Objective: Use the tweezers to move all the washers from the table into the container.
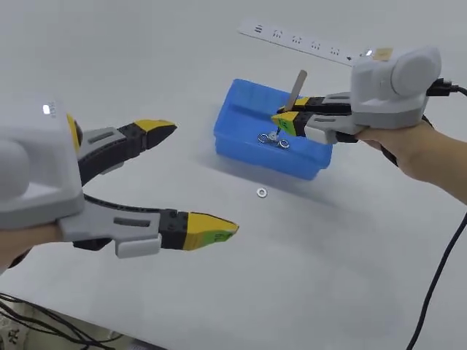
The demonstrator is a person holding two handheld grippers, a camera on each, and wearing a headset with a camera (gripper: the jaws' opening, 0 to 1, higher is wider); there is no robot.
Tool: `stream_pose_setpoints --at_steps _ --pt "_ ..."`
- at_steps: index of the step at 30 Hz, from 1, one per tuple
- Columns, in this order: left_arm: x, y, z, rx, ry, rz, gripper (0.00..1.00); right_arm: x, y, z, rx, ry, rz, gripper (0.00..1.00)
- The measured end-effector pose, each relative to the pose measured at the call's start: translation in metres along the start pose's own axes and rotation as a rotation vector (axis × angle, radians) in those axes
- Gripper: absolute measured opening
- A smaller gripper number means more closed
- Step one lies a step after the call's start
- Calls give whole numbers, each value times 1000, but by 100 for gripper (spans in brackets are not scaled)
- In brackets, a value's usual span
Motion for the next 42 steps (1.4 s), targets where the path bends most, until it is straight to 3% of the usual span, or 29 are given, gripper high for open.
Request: stream_pose_setpoints --at_steps 4,11,14,19,22,29,32,34,35,39,42 --pt "4 1 -1 0 5 6 99 -6 2 0 -17 -9 -1 8" --pt "24 14 -21 -61 26 79 99 -14 8 -6 -46 5 7 8" --pt "32 19 -30 -63 25 89 98 -16 9 -10 -59 11 6 8" --pt "51 36 -43 -16 -15 105 96 -19 10 -16 -87 20 -3 8" --pt "64 43 -49 17 -42 94 95 -20 9 -20 -130 25 -26 8" --pt "89 60 -51 43 -104 111 89 -19 10 -28 -171 43 -39 8" --pt "98 64 -53 70 -126 99 80 -18 12 -30 -180 50 -41 8" --pt "103 73 -49 50 -172 150 77 -17 13 -32 -207 54 -52 8" --pt "105 75 -50 53 -179 154 75 -16 14 -32 -212 57 -53 8" --pt "112 71 -52 165 -207 78 57 -16 16 -34 -218 66 -50 8" --pt "112 74 -48 164 -235 92 48 -15 17 -35 -218 70 -53 8"
Point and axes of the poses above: the centre of the closed fingertips' face, and the gripper's own axes: x roughly forward along the fingers, z roughly to its right, y roughly out of its top, the point moved 5 cm from there along -x, roughly backward along the fingers, and after that the axes turned 9 degrees about x, right-handed, at the moved point
